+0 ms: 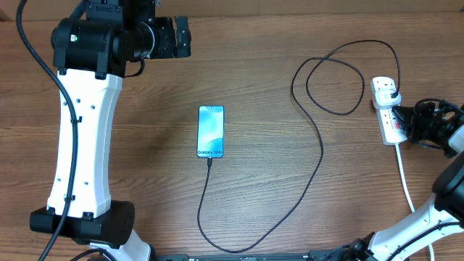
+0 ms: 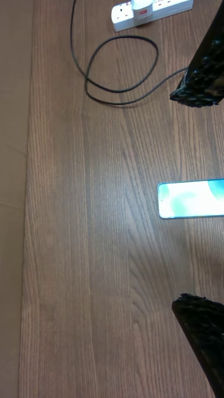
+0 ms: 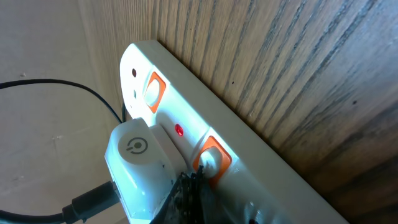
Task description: Plug charger to phone and switch on socket
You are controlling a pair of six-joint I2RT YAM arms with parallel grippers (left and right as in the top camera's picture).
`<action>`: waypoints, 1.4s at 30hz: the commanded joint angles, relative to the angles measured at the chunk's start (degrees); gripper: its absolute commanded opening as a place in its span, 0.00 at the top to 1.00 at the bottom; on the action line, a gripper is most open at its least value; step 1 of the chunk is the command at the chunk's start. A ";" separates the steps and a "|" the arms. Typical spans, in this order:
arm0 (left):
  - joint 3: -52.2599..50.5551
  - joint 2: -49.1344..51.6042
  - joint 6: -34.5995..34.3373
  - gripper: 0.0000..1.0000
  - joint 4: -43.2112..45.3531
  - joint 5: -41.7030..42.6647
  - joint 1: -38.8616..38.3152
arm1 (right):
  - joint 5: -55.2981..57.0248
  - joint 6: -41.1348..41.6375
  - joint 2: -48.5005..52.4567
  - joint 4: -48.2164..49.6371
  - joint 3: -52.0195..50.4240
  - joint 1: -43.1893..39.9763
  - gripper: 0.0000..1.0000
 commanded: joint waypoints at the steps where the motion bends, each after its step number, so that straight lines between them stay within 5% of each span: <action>1: 0.15 0.46 0.42 0.00 0.11 0.24 0.20 | 5.14 -0.37 1.70 -1.18 -2.19 0.22 0.96; 11: 0.15 0.46 0.42 0.00 0.11 0.24 0.20 | -1.99 -3.69 -15.82 -5.73 -1.90 -12.79 0.96; 18: 0.15 0.46 0.42 0.00 0.11 0.24 0.20 | -12.04 -6.08 -29.09 -5.88 -0.87 -11.19 0.96; 24: 0.15 0.46 0.42 0.00 0.11 0.24 0.20 | -17.88 -13.49 -40.09 -13.44 4.31 -3.63 0.96; 30: 0.15 0.46 0.42 0.00 0.11 0.24 0.20 | -0.48 -27.26 -50.73 -37.99 11.65 12.09 0.96; 37: 0.15 0.46 0.42 0.00 0.11 0.24 0.20 | 7.56 -32.00 -61.27 -47.34 11.91 22.84 0.96; 42: 0.15 0.46 0.42 0.00 0.11 0.24 0.20 | 7.39 -31.95 -66.75 -53.70 11.91 23.47 0.81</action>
